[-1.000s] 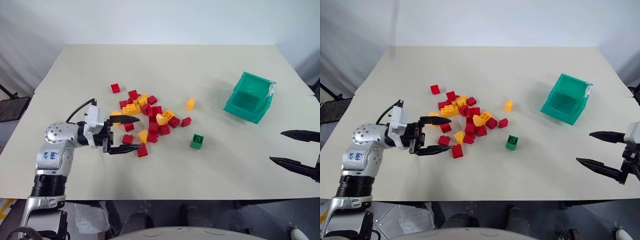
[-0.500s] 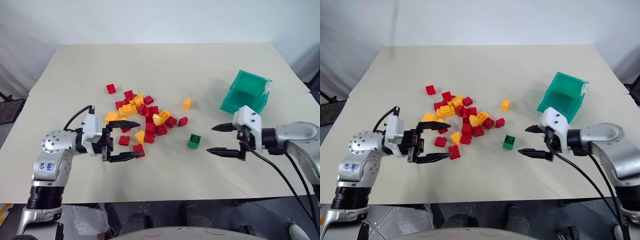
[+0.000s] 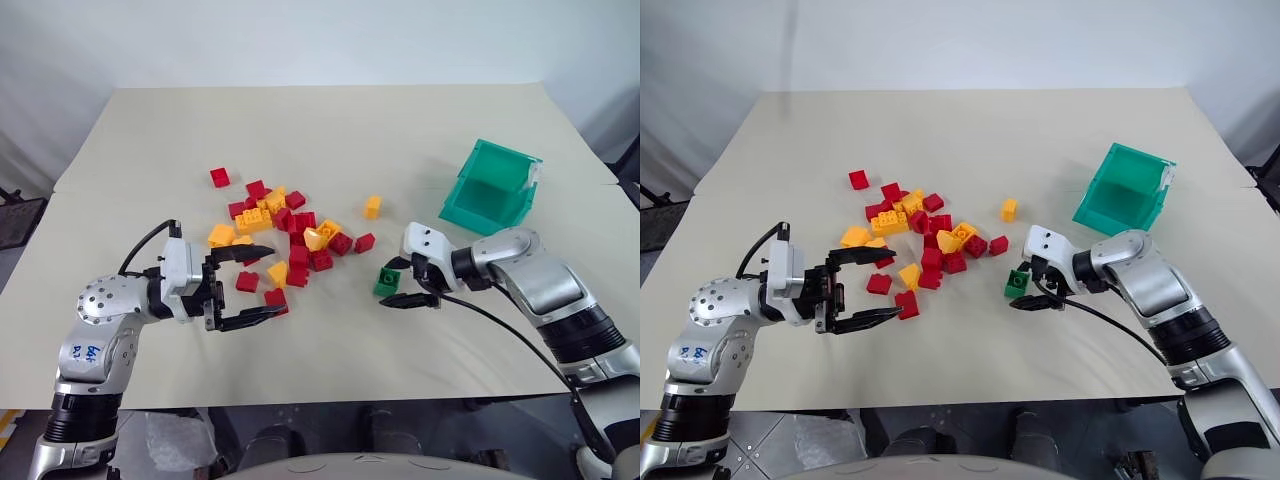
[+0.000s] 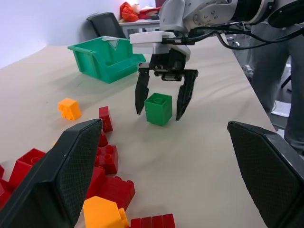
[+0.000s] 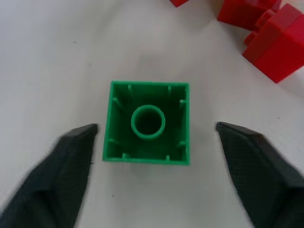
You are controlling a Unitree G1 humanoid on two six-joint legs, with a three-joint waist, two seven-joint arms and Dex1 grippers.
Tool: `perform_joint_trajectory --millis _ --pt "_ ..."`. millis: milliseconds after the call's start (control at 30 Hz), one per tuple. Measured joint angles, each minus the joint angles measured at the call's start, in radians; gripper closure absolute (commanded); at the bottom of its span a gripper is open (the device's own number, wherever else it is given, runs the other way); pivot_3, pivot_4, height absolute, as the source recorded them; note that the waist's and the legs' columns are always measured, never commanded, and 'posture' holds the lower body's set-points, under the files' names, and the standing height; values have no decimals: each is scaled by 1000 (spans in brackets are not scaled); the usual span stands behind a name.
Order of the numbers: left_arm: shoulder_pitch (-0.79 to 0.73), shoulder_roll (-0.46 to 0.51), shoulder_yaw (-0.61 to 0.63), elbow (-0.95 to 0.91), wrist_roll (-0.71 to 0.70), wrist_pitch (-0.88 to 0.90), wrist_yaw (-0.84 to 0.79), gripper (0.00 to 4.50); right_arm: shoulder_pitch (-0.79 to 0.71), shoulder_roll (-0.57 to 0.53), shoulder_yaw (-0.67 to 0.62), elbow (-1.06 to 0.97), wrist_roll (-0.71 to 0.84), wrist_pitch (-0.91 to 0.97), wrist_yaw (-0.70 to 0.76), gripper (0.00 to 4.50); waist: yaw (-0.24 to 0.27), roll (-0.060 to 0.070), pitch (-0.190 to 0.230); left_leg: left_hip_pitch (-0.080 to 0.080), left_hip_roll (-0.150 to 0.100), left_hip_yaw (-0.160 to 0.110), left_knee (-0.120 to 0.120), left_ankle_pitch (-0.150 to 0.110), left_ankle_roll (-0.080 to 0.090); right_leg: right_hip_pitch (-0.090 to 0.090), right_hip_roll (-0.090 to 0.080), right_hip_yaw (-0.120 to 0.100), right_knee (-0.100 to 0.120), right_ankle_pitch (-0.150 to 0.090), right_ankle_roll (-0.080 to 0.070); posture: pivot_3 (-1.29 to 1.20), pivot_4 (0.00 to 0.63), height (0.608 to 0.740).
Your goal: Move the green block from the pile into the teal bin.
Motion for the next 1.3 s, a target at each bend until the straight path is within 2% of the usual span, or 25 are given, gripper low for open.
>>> perform_joint_trajectory --millis 167,200,467,633,733,867,1000,1133,1167,1300 --pt "-2 0 -2 3 -2 -6 -2 0 21 9 -91 -65 31 23 -27 2944 1 0 0 0 0 0 0 0 0 0 0 0 0 0 0 0 150 740" --pt "-4 0 -2 6 -2 -8 -2 0 29 8 -114 -88 41 33 -37 3022 1 0 0 0 0 0 0 0 0 0 0 0 0 0 0 0 150 740" --pt "-107 -32 -38 76 2 -33 -3 0 117 6 -363 -242 114 163 -227 3021 2 0 0 0 0 0 0 0 0 0 0 0 0 0 0 0 150 740" --pt "-208 -91 -92 170 39 -58 21 0 132 -19 -477 -206 99 153 -337 3021 4 0 0 0 -1 1 0 0 0 0 0 0 0 0 0 0 150 740" --pt "-285 -136 -129 226 91 -64 78 0 100 -15 -493 -108 58 76 -417 3021 2 0 0 0 -1 2 -1 0 1 0 0 1 0 1 1 0 150 740" --pt "-368 -216 -176 281 136 -65 142 0 -36 14 -499 123 -19 -74 -549 3021 -3 0 0 0 -1 4 -2 1 1 -1 1 2 0 1 1 0 150 740" --pt "-419 -262 -212 325 195 -66 207 0 -112 20 -482 324 -81 -191 -609 3021 -2 0 0 -1 0 4 -2 1 1 -1 3 2 -1 1 1 0 150 740" --pt "-488 -337 -231 384 255 -67 307 0 -196 76 -449 574 -142 -346 -662 3021 -2 0 0 -2 0 3 -2 2 2 0 3 2 -3 2 3 0 150 740" --pt "-504 -352 -236 395 266 -68 327 0 -220 86 -432 633 -161 -386 -669 2306 -2 0 0 -2 0 3 -2 2 2 0 3 2 -3 2 3 0 150 740" --pt "-515 -360 -242 410 287 -68 368 0 -266 92 -416 751 -189 -481 -672 1021 -2 0 0 -3 1 2 -4 2 2 -1 4 1 -6 2 3 0 150 740"
